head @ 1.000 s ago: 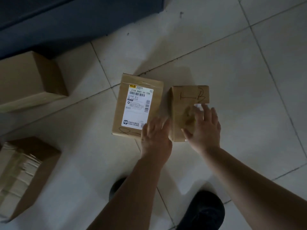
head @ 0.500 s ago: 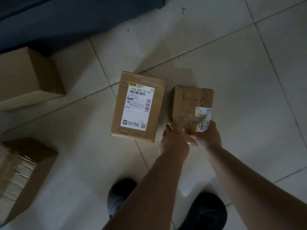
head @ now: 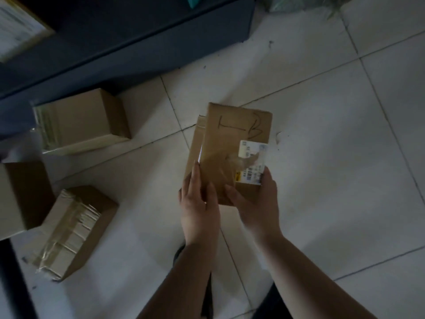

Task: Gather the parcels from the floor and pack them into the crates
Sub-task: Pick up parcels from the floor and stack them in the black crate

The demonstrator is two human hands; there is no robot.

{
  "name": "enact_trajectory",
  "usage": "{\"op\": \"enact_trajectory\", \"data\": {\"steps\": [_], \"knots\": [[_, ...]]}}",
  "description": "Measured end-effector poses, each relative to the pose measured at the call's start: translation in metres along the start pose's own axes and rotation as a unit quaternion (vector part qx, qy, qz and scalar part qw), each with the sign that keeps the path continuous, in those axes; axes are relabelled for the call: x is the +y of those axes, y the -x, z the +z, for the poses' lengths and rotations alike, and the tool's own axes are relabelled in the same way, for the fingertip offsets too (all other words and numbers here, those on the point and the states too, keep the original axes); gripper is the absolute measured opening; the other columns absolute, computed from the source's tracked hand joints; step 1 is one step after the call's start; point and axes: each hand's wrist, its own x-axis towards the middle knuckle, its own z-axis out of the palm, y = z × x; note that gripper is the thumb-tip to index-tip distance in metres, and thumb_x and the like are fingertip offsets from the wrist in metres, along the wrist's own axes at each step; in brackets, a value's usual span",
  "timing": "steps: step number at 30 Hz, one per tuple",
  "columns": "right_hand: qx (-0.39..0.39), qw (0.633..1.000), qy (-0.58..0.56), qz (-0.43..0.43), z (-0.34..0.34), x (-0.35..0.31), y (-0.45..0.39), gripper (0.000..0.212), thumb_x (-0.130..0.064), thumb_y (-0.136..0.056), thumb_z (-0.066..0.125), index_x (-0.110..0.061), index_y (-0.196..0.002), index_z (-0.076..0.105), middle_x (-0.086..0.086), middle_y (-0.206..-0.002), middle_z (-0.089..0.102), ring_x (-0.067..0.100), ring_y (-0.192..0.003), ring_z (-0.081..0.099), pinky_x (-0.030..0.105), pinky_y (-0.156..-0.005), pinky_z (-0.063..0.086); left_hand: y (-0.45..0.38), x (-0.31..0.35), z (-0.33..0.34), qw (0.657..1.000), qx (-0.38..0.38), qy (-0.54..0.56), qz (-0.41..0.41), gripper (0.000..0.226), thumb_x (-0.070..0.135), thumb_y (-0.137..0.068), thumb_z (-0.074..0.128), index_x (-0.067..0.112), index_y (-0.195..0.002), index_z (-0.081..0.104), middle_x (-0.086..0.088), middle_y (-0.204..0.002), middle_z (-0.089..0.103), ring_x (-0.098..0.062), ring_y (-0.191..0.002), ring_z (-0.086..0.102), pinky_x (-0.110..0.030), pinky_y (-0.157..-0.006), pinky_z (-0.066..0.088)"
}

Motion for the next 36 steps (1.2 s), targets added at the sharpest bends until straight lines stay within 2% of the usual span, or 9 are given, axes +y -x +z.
{"op": "enact_trajectory", "data": {"steps": [5,9,13,16,18,23,27,31,36], "knots": [[0.024,0.997,-0.048,0.059,0.024,0.023,-0.012,0.047,-0.032,-0.087,0.061,-0.029,-0.131,0.043,-0.028,-0.099,0.052,0.002,-0.097,0.057,0.007,-0.069,0.043,-0.035,-0.028,-0.005,0.999,-0.024,0.03,-0.021,0.047,0.026,-0.094,0.048,0.028,-0.14,0.038,0.018,-0.119,0.051,0.003,-0.097,0.051,-0.005,-0.067,0.044],[0.091,0.976,-0.152,0.126,0.015,0.057,-0.017,0.037,-0.032,-0.096,0.044,-0.027,-0.133,0.047,-0.007,-0.12,0.057,0.005,-0.108,0.056,0.025,-0.091,0.045,-0.051,-0.058,-0.011,0.979,0.042,0.162,-0.12,0.033,0.029,-0.095,0.046,0.027,-0.125,0.057,0.01,-0.121,0.062,-0.011,-0.11,0.058,-0.039,-0.092,0.05],[0.004,0.95,-0.193,0.246,0.017,0.082,-0.019,0.044,-0.048,-0.095,0.036,-0.029,-0.135,0.043,0.0,-0.14,0.047,0.015,-0.122,0.048,0.039,-0.096,0.04,-0.053,-0.087,-0.007,0.928,-0.064,0.253,-0.264,0.039,0.033,-0.097,0.04,0.028,-0.137,0.043,0.002,-0.146,0.04,-0.022,-0.131,0.038,-0.038,-0.096,0.04],[-0.046,0.934,-0.236,0.264,0.033,0.077,-0.021,0.036,-0.044,-0.096,0.034,-0.039,-0.131,0.042,-0.003,-0.147,0.037,0.015,-0.134,0.034,0.044,-0.106,0.031,-0.052,-0.081,0.001,0.912,-0.126,0.284,-0.268,0.038,0.037,-0.098,0.036,0.036,-0.136,0.038,0.004,-0.146,0.037,-0.021,-0.134,0.034,-0.04,-0.095,0.042],[-0.047,0.934,-0.247,0.255,0.043,0.072,-0.023,0.032,-0.023,-0.101,0.031,-0.035,-0.126,0.045,-0.006,-0.136,0.046,0.012,-0.132,0.033,0.039,-0.108,0.029,-0.052,-0.072,0.006,0.902,-0.129,0.317,-0.263,0.025,0.041,-0.098,0.032,0.043,-0.121,0.043,0.009,-0.13,0.046,-0.016,-0.131,0.037,-0.042,-0.096,0.043],[0.016,0.918,-0.281,0.28,0.039,0.05,-0.028,0.027,-0.032,-0.093,0.037,-0.038,-0.076,0.057,-0.02,-0.09,0.051,0.006,-0.108,0.037,0.041,-0.11,0.018,-0.047,-0.049,0.003,0.895,-0.117,0.334,-0.272,0.019,0.046,-0.096,0.033,0.044,-0.106,0.049,0.011,-0.127,0.045,-0.014,-0.125,0.039,-0.038,-0.1,0.038],[0.054,0.93,-0.285,0.224,0.018,0.009,-0.017,0.047,-0.03,-0.09,0.04,-0.049,-0.054,0.064,-0.033,-0.058,0.06,-0.011,-0.079,0.048,0.028,-0.09,0.025,-0.034,-0.013,-0.011,0.891,-0.095,0.347,-0.277,0.034,0.039,-0.098,0.028,0.034,-0.122,0.051,0.006,-0.126,0.049,-0.017,-0.122,0.044,-0.04,-0.097,0.04],[0.064,0.935,-0.308,0.166,-0.016,-0.071,-0.006,0.054,-0.022,-0.09,0.038,-0.047,-0.049,0.064,-0.036,-0.054,0.057,-0.025,-0.057,0.049,0.015,-0.074,0.029,-0.014,0.047,-0.048,0.873,-0.055,0.396,-0.28,0.036,0.039,-0.097,0.034,0.026,-0.127,0.05,0.012,-0.109,0.054,-0.02,-0.117,0.049,-0.035,-0.091,0.044],[0.041,0.932,-0.346,0.1,-0.075,-0.211,0.03,0.051,-0.024,-0.093,0.038,-0.044,-0.058,0.069,-0.036,-0.06,0.061,-0.025,-0.06,0.052,0.009,-0.067,0.034,0.013,0.16,-0.132,0.875,-0.015,0.425,-0.232,0.029,0.036,-0.096,0.037,0.027,-0.117,0.055,0.005,-0.115,0.057,-0.019,-0.108,0.055,-0.033,-0.083,0.049]]}}
